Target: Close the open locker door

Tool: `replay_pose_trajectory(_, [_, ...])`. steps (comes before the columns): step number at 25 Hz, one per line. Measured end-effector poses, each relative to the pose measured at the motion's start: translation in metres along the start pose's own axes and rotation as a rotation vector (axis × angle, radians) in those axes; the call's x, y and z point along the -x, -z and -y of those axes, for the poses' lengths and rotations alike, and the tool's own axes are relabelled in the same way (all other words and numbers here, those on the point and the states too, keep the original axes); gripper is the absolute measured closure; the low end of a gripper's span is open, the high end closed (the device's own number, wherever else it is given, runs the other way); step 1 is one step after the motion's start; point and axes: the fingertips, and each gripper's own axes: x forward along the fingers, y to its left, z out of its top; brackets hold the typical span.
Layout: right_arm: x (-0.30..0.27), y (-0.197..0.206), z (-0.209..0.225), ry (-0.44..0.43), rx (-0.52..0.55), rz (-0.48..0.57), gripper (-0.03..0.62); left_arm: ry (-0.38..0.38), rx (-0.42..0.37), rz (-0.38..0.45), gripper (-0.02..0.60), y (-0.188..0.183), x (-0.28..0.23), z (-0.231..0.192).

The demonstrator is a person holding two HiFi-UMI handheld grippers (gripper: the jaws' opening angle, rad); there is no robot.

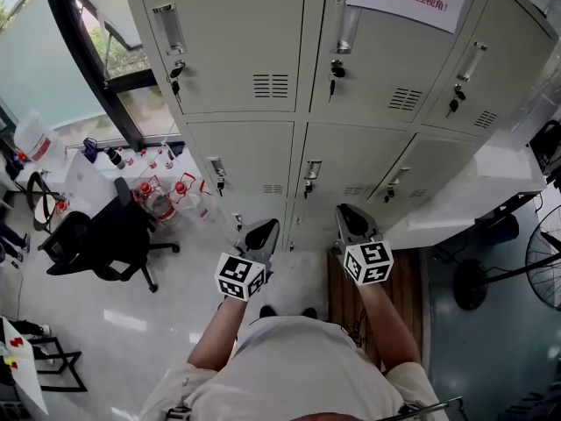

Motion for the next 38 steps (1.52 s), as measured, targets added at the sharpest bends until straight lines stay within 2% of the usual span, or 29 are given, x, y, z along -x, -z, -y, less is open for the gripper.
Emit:
replay_pose_trajectory(11, [0.016,0.011,0.000,-0.019,0.002,-0.001,0.589,-0.016,0.005,-0.006,0.566,0.002,0.003,0.007])
replay_pose_trajectory(21, [0.016,0.002,0.000,-0.034,-0.006,0.037,0.591,-0.037,-0.005,-0.010,0.566,-0.003,0.005,0.004])
replay_pose_trajectory(38, [0.014,0.003,0.002,-0.037,-0.035,0.035,0.591,-0.050,0.010,0.004,0.566,-0.005,0.007,0.003])
